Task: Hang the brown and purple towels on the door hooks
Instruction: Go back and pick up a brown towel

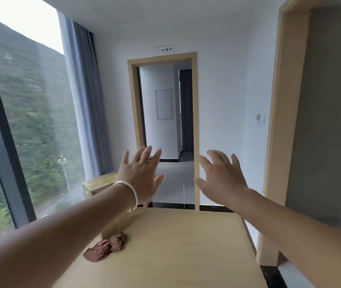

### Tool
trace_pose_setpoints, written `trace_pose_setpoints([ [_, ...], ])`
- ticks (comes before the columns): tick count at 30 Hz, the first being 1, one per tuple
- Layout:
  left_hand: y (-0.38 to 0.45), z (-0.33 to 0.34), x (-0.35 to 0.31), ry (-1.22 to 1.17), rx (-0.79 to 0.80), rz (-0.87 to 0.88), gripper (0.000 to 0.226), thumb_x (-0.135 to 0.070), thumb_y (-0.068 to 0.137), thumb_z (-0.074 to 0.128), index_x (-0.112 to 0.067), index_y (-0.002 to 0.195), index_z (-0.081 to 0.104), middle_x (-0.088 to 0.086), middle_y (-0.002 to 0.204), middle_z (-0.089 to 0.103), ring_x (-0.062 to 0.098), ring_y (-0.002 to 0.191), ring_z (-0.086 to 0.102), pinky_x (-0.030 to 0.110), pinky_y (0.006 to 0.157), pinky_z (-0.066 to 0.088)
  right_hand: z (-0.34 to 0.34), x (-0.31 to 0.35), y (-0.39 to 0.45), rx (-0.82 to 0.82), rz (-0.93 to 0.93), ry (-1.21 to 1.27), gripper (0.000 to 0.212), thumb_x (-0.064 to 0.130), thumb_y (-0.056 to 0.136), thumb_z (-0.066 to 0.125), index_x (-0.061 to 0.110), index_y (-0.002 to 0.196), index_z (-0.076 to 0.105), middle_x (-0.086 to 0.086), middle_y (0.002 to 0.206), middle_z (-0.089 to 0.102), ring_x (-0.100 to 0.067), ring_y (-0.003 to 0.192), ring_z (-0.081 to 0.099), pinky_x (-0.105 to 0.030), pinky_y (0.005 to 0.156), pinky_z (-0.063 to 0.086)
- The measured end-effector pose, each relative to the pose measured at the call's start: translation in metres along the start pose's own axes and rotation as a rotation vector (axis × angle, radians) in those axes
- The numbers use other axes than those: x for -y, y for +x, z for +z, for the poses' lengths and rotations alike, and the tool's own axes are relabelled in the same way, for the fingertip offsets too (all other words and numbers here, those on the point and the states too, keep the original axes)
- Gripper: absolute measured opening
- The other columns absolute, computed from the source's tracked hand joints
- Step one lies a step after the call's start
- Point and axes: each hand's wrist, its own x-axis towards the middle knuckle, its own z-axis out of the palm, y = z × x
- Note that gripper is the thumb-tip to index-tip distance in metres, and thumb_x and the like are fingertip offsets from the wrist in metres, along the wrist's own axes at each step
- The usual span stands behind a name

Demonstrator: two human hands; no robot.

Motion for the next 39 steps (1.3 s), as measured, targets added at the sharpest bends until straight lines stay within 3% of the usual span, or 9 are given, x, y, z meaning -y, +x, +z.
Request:
trace_pose_setpoints([
  [8,0.1,0.085,-0.013,-0.097,-0.055,0.096,0.073,-0.061,0.094,0.025,-0.026,0.151,-0.003,0.003,0.16,0.009,0.024,0.147,0.008,0.055,0.116,0.01,0.053,-0.05,0.062,0.054,0.134,-0.123,0.058,0.052,0.094,0.039,0.029,0.145,0.025,-0.003,0.154,0.021,-0.022,0.144,0.012,-0.053,0.116,0.009],
  [20,0.273,0.207,0.049,-0.161,-0.099,0.107,0.073,-0.063,0.093,0.024,-0.026,0.152,0.0,0.004,0.16,0.009,0.024,0.147,0.009,0.054,0.115,0.009,0.149,-0.079,0.237,0.058,0.189,-0.28,0.057,0.051,0.093,0.039,0.028,0.144,0.027,-0.004,0.151,0.027,-0.024,0.14,0.02,-0.052,0.114,0.012],
  [39,0.516,0.389,0.006,-0.145,0.01,0.1,0.071,-0.059,0.095,0.026,-0.027,0.152,0.0,0.003,0.159,0.009,0.023,0.147,0.009,0.054,0.116,0.011,0.332,-0.219,0.457,0.065,0.149,-0.16,0.057,0.051,0.093,0.041,0.029,0.144,0.028,-0.002,0.152,0.026,-0.021,0.14,0.021,-0.05,0.114,0.013],
])
